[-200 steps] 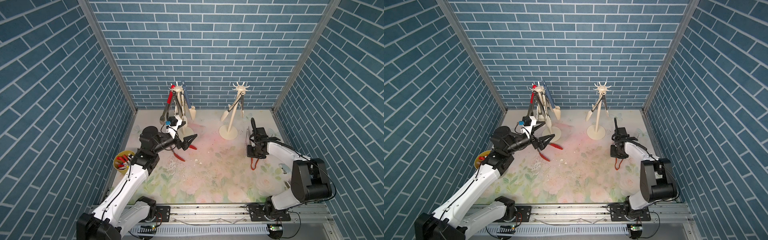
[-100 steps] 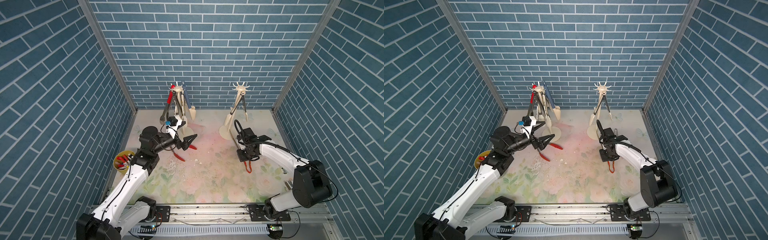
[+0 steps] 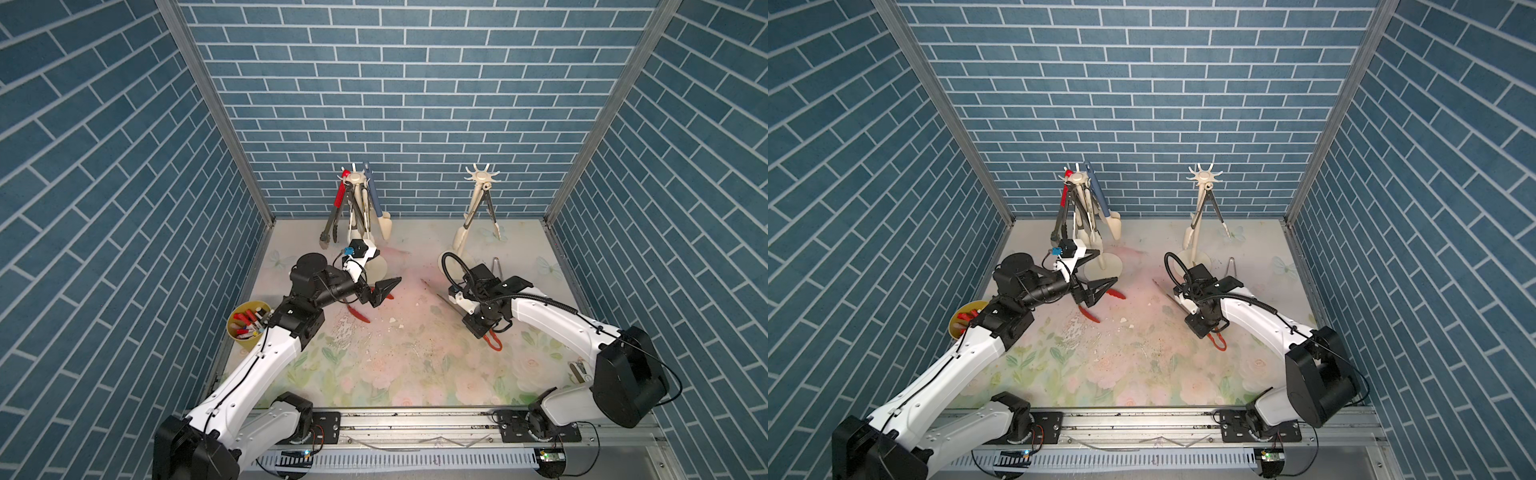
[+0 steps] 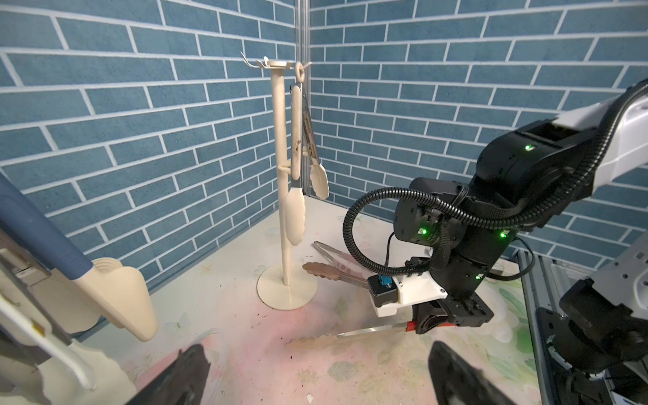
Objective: Hang food tongs on kitchen utensil racks
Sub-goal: Adjust the food tongs at the center of the board.
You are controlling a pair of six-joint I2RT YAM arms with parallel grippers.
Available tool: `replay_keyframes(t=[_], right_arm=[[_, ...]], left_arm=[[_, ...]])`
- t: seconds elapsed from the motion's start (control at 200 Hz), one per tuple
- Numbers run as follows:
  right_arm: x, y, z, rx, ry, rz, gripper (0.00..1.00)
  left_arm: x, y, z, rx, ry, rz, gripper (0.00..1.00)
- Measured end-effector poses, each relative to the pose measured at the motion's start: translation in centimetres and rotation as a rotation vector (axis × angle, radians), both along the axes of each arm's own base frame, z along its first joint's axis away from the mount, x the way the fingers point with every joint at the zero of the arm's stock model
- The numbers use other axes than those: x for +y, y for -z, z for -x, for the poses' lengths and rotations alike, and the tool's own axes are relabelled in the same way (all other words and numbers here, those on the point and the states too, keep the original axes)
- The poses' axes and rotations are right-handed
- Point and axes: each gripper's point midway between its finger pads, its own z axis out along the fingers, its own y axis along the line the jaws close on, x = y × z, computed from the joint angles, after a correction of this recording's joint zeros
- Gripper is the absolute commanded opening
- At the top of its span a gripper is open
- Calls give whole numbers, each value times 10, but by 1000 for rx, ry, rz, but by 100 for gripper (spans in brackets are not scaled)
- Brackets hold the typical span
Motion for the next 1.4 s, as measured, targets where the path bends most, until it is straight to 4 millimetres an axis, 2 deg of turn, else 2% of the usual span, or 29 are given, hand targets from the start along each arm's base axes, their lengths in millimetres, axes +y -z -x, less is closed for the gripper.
replay_keyframes(t=[0.28, 0.585, 0.77, 0.965, 1.09, 1.295, 1.385, 1.4], right_arm=[[17, 25, 21, 51, -254, 103, 0], [31, 36, 29, 60, -510, 116, 0], [41, 48, 21, 72, -593, 121, 0], [50, 57, 16, 83, -639, 113, 4], [54, 58, 16, 90, -659, 103, 12], [55, 63, 20, 129, -678, 104, 34], [57, 61, 20, 119, -663, 89, 46], [58, 60, 20, 111, -665, 82, 56]], left_arm=[[-25, 32, 19, 29, 107, -124, 99], [-24, 26, 28, 4, 135, -168, 99], [-22, 24, 42, -26, 155, -192, 99], [-23, 38, 53, -23, 176, -259, 99], [-23, 50, 57, -9, 183, -290, 99], [-31, 64, 63, 12, 221, -325, 99], [-34, 70, 64, 27, 234, -335, 99], [-35, 71, 64, 31, 235, -338, 99]])
